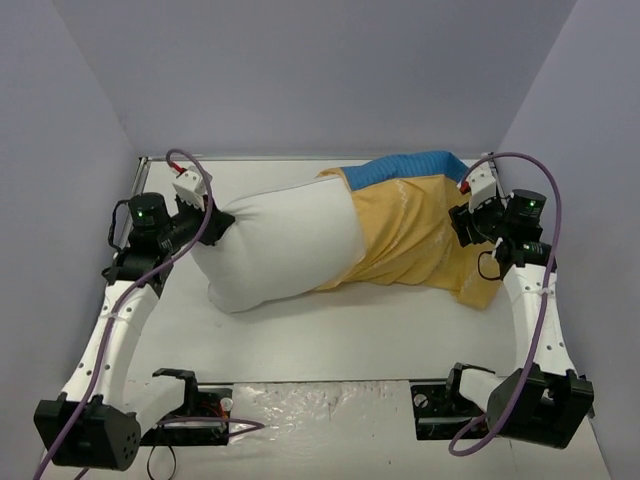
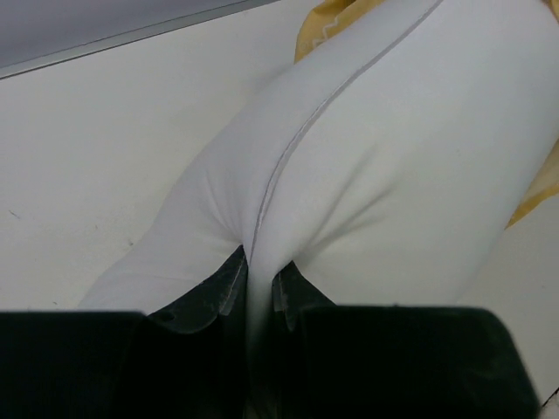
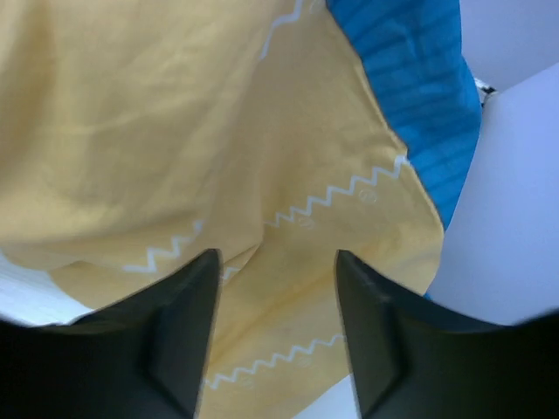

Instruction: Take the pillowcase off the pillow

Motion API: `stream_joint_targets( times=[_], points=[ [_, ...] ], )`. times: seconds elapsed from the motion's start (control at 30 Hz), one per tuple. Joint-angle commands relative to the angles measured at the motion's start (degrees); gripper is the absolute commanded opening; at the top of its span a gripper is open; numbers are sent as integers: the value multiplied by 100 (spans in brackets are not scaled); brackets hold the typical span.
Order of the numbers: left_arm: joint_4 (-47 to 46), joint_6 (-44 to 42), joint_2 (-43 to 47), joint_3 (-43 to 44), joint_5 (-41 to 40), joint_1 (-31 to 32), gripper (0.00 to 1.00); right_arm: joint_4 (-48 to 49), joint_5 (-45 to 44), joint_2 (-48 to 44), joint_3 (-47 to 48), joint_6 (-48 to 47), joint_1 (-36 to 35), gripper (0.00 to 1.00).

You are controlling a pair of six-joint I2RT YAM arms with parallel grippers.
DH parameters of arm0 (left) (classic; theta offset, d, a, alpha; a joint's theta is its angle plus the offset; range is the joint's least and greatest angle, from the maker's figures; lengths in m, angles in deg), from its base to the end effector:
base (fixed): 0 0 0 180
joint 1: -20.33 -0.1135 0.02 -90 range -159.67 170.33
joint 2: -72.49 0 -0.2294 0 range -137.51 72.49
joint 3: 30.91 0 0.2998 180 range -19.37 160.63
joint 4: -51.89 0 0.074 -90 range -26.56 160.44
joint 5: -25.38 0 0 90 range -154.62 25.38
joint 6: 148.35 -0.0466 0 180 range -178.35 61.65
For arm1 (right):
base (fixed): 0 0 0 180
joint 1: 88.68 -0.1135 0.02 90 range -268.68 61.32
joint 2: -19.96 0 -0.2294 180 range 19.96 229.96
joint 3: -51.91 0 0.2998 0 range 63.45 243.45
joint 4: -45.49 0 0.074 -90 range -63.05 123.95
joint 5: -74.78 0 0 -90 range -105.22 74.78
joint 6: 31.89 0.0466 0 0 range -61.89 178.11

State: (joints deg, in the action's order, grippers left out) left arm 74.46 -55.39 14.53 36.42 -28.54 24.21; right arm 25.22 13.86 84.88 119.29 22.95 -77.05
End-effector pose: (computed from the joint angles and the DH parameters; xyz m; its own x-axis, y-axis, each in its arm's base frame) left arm 0.3003 -0.0479 0.3313 -0.2599 -0.0242 -0.9653 0.6141 0.7673 -0.1846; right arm 0.3293 -0.0446 0.2990 -0.0854 -0.4962 -0.8640 -0.3990 0.8116 -0.4267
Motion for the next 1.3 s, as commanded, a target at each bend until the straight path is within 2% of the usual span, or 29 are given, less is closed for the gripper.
stream_joint_targets(
  times=[0.0, 0.03, 0.13, 0.17, 0.2, 0.3, 0.33, 0.4, 0.43, 0.53, 0.6, 0.63, 0.73, 0.87, 0.93, 1.03, 1.1, 1.13, 1.27],
  points=[
    [-725, 818, -329, 686, -127, -89, 2, -295, 956, -559, 103, -264, 67, 59],
    [-629, 1038, -731, 905, -171, -80, 2, -339, 1098, -769, 138, -264, 67, 68],
    [292, 1312, -1644, 2056, -652, -37, 2, -410, 1451, -1069, 270, -54, 49, 75],
    [799, 1330, -1866, 2328, -863, -28, 2, -427, 1504, -1105, 288, 17, 40, 76],
    [996, 1330, -2051, 2766, -1205, -28, 2, -480, 1539, -1122, 305, 52, 40, 76],
    [1349, 1111, -2387, 3191, -1750, -10, 5, -568, 1539, -1158, 227, 106, 32, 77],
    [1367, 823, -2248, 3219, -1988, 155, 22, -577, 1513, -1166, 183, 10, 31, 78],
    [1175, 461, -1932, 3123, -2480, 428, 47, -595, 1513, -1175, 25, -122, 31, 79],
    [852, 94, -1521, 2870, -2961, 769, 68, -621, 1548, -1140, -11, -288, 23, 80],
    [410, -539, -780, 2395, -3221, 1193, 86, -787, 1723, -983, -116, -683, -56, 82],
    [461, -726, -386, 2244, -2880, 1255, 88, -963, 1680, -894, -134, -869, -187, 83],
    [505, -936, -244, 1974, -2443, 1290, 91, -1059, 1610, -807, -169, -1027, -415, 83],
    [532, -1218, 502, 1123, -1966, 1676, 93, -1140, 996, -762, -510, -1712, -1064, 85],
    [339, -1009, 1792, 24, -2007, 1985, 94, -904, 223, -683, -1099, -3196, -1532, 88],
    [365, -921, 2155, -287, -2069, 1994, 94, -553, -15, -587, -1267, -3278, -1559, 89],
    [514, -929, 2701, -726, -2122, 1994, 94, 727, -542, -289, -1391, -2710, -1586, 90],
    [558, -929, 2972, -981, -2227, 1994, 95, 1275, -911, 1, -1338, -1982, -1656, 89],
    [585, -929, 3035, -1043, -2262, 1994, 95, 1860, -1070, 63, -1338, -1682, -1700, 89],
    [690, -885, 3343, -1307, -2280, 1994, 95, 3138, -2044, 379, -1618, -872, -2339, 98]
  ],
)
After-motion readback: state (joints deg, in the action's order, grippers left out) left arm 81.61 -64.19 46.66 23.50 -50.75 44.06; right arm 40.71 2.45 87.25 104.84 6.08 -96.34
